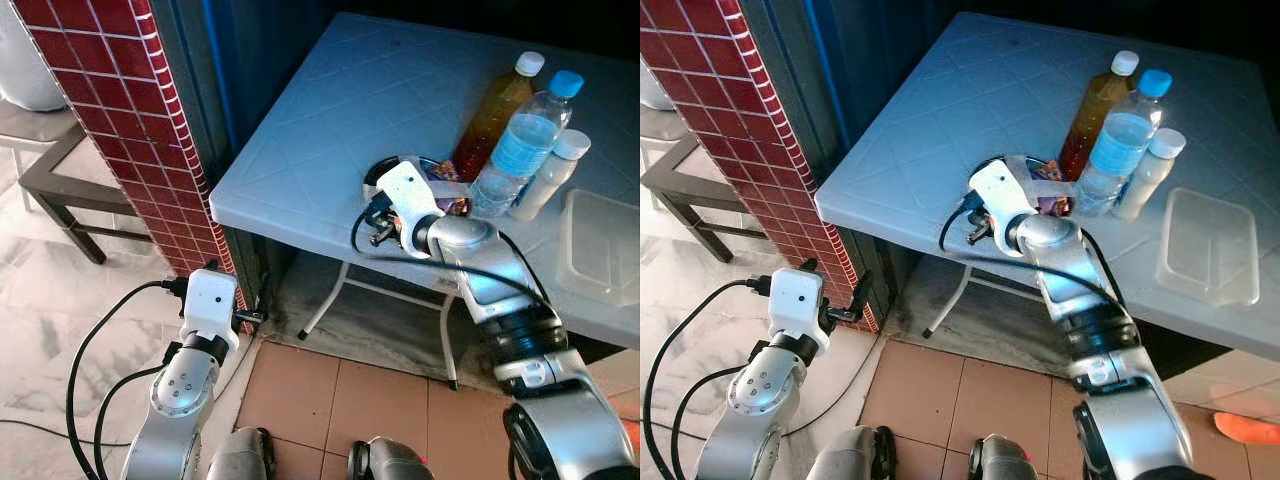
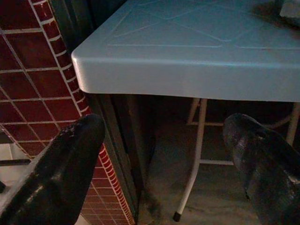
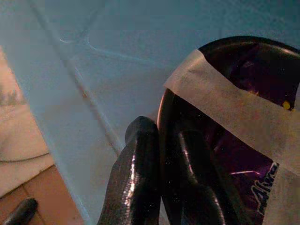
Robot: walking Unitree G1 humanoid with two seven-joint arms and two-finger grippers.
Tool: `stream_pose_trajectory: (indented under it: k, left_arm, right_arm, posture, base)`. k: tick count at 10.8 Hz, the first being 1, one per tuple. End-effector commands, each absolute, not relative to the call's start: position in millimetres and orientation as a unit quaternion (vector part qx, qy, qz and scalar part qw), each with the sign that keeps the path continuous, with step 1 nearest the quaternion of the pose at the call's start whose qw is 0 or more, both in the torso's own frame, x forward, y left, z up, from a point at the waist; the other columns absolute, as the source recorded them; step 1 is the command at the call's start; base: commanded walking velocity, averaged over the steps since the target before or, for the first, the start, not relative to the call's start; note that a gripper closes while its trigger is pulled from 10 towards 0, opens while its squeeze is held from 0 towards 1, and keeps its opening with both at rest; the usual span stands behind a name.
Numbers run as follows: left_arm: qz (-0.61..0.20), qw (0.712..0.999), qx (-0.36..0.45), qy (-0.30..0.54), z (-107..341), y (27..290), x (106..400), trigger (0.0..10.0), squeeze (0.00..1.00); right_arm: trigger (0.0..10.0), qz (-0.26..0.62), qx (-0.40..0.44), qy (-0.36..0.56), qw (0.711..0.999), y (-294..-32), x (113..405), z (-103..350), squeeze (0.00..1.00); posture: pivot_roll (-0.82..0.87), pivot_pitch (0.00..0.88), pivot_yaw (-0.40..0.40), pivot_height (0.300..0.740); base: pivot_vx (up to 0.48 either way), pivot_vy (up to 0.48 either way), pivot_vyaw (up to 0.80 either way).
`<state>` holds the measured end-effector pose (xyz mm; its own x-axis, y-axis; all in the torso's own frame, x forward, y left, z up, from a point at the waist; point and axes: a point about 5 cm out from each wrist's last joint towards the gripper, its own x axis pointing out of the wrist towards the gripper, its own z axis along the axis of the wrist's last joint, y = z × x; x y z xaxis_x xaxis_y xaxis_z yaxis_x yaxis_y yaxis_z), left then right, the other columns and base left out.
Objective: Restocking fridge
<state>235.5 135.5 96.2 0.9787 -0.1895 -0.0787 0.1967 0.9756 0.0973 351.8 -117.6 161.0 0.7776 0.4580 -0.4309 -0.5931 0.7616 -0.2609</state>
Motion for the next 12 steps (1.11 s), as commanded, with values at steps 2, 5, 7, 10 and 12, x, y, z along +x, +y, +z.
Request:
stream_pose_trajectory:
  k: [2,5,7,10,12]
  left_arm:
    - [-0.09,0.993,0.054,0.044,92,137,233,10.0,0.0]
    - [-0.087,0.994,0.05,0.043,91,137,233,10.0,0.0]
    - [-0.085,0.994,0.048,0.04,92,137,235,10.0,0.0]
    - [-0.073,0.996,0.037,0.031,92,137,242,10.0,0.0]
    - [-0.067,0.997,0.03,0.029,92,136,245,10.0,0.0]
  right_arm:
    - [0.0,0.308,-0.232,0.12,0.915,-107,346,161,0.0]
    - [0.0,0.26,-0.281,-0.007,0.924,-103,341,173,0.0]
    - [0.0,0.268,-0.315,-0.053,0.909,-96,333,171,0.0]
    - [0.0,0.3,-0.397,-0.126,0.858,-81,312,155,0.0]
    - [0.0,0.312,-0.436,-0.145,0.832,-87,303,140,0.0]
  posture:
    - [0.02,0.115,-0.013,0.74]
    - [0.02,0.097,-0.009,0.74]
    - [0.02,0.089,-0.005,0.74]
    - [0.01,0.063,-0.012,0.74]
    - [0.01,0.064,-0.02,0.74]
  base:
    - [0.0,0.0,0.0]
    - [0.0,0.0,0.0]
    - [0.0,0.0,0.0]
    - [0.0,0.0,0.0]
    - [0.0,0.0,0.0]
